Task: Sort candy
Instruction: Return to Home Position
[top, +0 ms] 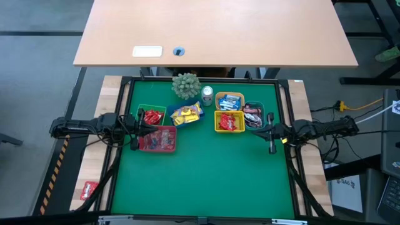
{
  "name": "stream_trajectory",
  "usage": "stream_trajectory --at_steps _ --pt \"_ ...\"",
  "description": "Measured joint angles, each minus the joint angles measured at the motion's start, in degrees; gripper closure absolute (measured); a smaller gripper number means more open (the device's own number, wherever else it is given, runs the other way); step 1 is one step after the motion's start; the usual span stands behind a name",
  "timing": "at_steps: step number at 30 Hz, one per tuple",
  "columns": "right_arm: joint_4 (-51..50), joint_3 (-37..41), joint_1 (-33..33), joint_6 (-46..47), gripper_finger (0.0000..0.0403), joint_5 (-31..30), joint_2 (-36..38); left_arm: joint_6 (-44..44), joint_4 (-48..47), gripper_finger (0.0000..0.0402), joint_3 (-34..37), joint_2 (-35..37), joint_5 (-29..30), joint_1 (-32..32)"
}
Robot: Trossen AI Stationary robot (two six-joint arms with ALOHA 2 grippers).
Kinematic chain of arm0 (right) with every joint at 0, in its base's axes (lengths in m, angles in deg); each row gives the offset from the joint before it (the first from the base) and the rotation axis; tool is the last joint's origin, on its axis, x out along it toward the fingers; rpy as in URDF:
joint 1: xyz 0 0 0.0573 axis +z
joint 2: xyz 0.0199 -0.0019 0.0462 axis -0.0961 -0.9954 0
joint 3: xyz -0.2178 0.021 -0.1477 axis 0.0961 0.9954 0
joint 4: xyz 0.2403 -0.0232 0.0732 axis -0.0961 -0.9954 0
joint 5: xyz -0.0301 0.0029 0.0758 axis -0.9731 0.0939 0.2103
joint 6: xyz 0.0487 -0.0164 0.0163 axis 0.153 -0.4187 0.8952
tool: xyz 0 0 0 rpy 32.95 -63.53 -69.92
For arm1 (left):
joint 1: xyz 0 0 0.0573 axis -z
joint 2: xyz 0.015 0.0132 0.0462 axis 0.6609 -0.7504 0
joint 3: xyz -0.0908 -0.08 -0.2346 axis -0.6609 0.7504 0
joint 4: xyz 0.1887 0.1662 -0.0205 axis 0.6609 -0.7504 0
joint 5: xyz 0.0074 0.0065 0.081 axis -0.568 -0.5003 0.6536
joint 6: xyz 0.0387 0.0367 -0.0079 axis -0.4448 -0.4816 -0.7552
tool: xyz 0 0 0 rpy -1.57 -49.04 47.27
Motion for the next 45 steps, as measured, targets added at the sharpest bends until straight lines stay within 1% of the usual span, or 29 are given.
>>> stream_trajectory --at_steps 5,16,18,21,24,26,29,34,39,42,45 --pt "0.0 0.0 0.0 -0.01 0.0398 0.0 -0.99 0.0 0.0 0.0401 -0.01 0.0 0.0 0.0" --pt "0.05 0.02 -0.01 -0.42 0.0398 0.0 -0.72 0.0 0.0 0.0401 -0.01 -0.01 0.0 0.0" --pt "2.34 0.69 -0.02 -0.58 0.0398 0.29 -0.73 0.0 0.0 0.0401 0.01 0.0 0.0 0.0" --pt "8.39 2.89 -0.02 -4.02 0.0398 2.63 -0.71 0.0 0.0 0.0401 0.01 -0.02 0.0 0.0" --pt "7.86 2.95 -0.02 -6.44 0.0398 6.93 -0.77 0.0 0.0 0.0401 0.01 -0.02 0.0 0.0" --pt "7.67 2.95 -0.02 -6.57 0.0398 8.11 -0.75 0.0 0.0 0.0401 0.01 -0.02 0.0 0.0" --pt "7.58 2.95 -0.17 -6.59 0.0398 8.15 -0.75 0.0 0.0 0.0401 -0.01 -0.02 0.0 0.0" --pt "7.49 2.93 -3.86 -6.59 0.0398 8.46 -0.75 0.0 0.0 0.0401 0.0 -0.02 0.0 0.0" --pt "6.94 2.91 -9.12 -5.18 0.0398 11.17 -0.75 0.0 0.0 0.0401 0.01 -0.02 0.0 0.0" --pt "6.93 2.91 -10.5 -3.56 0.0398 11.21 -0.75 0.0 0.0 0.0401 -0.01 -0.02 0.0 0.0" --pt "6.91 2.91 -10.51 -3.29 0.0398 11.28 -0.75 0.0 0.0 0.0401 0.0 -0.02 0.0 0.0"
